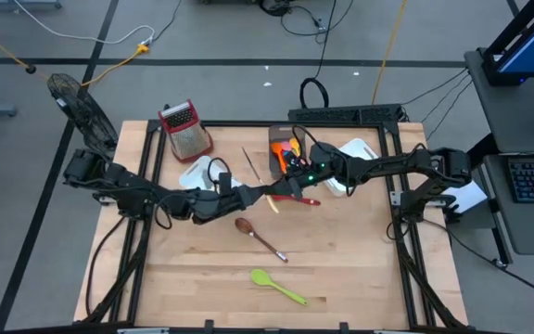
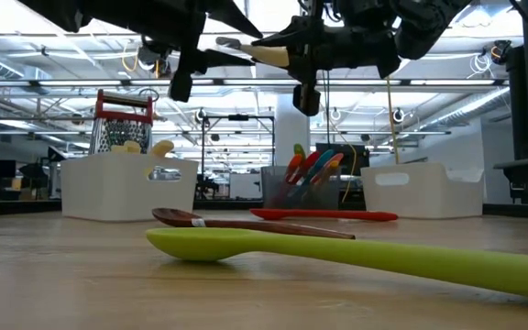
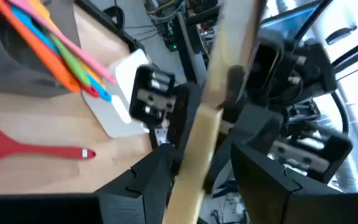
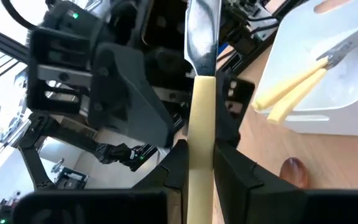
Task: Pick & Place Kitchen Items
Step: Put the yellow table knife into the left white bin
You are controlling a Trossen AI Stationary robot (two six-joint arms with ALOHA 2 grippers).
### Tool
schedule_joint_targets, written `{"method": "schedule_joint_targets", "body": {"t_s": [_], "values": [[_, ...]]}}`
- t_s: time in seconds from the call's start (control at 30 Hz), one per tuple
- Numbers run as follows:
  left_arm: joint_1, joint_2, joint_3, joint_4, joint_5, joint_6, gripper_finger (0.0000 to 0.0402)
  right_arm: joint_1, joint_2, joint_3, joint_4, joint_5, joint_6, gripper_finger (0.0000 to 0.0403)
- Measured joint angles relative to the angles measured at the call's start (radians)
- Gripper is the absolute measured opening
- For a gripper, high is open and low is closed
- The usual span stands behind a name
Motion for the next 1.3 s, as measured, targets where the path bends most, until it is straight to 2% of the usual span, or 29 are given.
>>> {"method": "schedule_joint_targets", "body": {"t_s": [0.4, 0.57, 0.87, 0.97, 1.2, 1.3], "values": [[0.052, -0.005, 0.002, 0.011, 0.018, -0.007, 0.0175, 0.002, 0.0, 0.0, -0.016, 0.001, -0.023, 0.004], [0.071, -0.005, 0.002, 0.008, 0.072, -0.02, 0.0175, 0.005, 0.0, 0.0, -0.016, 0.052, -0.046, 0.004], [0.1, -0.005, 0.002, -0.027, 0.084, -0.054, 0.0172, 0.055, 0.0, 0.0, -0.023, 0.153, -0.113, 0.004], [0.113, -0.005, 0.002, -0.037, 0.125, -0.063, 0.0152, 0.061, 0.0, 0.0, -0.031, 0.178, -0.129, 0.004], [0.115, -0.005, 0.001, -0.058, 0.143, -0.053, 0.0067, 0.064, 0.0, 0.0, -0.044, 0.231, -0.15, 0.004], [0.116, -0.005, 0.001, -0.072, 0.147, -0.046, 0.0025, 0.065, -0.001, 0.0, -0.038, 0.227, -0.16, 0.0007]]}}
